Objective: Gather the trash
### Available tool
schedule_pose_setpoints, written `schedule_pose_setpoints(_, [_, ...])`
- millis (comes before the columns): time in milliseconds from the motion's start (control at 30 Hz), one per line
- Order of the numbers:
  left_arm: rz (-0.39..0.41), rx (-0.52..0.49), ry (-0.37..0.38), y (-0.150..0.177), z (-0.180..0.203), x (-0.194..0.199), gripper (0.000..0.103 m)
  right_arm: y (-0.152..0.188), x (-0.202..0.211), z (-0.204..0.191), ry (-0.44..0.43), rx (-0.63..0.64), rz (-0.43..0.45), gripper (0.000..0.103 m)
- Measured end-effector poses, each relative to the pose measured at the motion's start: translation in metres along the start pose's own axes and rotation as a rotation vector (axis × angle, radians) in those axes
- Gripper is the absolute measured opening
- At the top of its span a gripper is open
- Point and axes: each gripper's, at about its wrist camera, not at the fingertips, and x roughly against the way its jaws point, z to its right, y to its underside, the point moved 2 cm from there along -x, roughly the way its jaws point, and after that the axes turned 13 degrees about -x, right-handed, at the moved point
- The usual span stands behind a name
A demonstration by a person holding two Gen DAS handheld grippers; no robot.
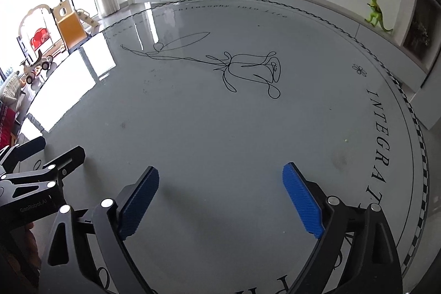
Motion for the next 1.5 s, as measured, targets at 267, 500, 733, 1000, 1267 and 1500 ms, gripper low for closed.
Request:
schedule_pose_setpoints(267, [0.000,0.000,-0.001,0.0012,0.0048,-0.0013,0.097,-0.0034,-0.0038,0.0026,0.017,0.005,-0.011,0.100])
schedule_pose_setpoints(500, [-0.001,0.000,-0.002,0.0003,0.0066,-0.0019,0.097,-0.0044,-0.0026,0.0007,0.019,0.006,-0.011,0.100])
schedule_pose_setpoints(733, [-0.001,0.000,-0.002,0.0000,0.0076,-0.0023,0.097,-0.0043,-0.0025,0.0007,0.019,0.006,-0.010,0.100])
schedule_pose_setpoints(1000, [-0.001,0.000,-0.002,-0.0003,0.0076,-0.0025,0.097,-0.0044,-0.0023,0.0014,0.019,0.006,-0.010,0.100])
schedule_pose_setpoints(1267, [-0.001,0.000,-0.002,0.0001,0.0080,-0.0023,0.097,-0.0039,-0.0025,0.0004,0.019,0.007,-0.010,0.100])
schedule_pose_setpoints(1500, [-0.001,0.000,-0.002,-0.0001,0.0076,-0.0024,0.097,-0.0041,-0.0023,0.0010,0.019,0.007,-0.010,0.100])
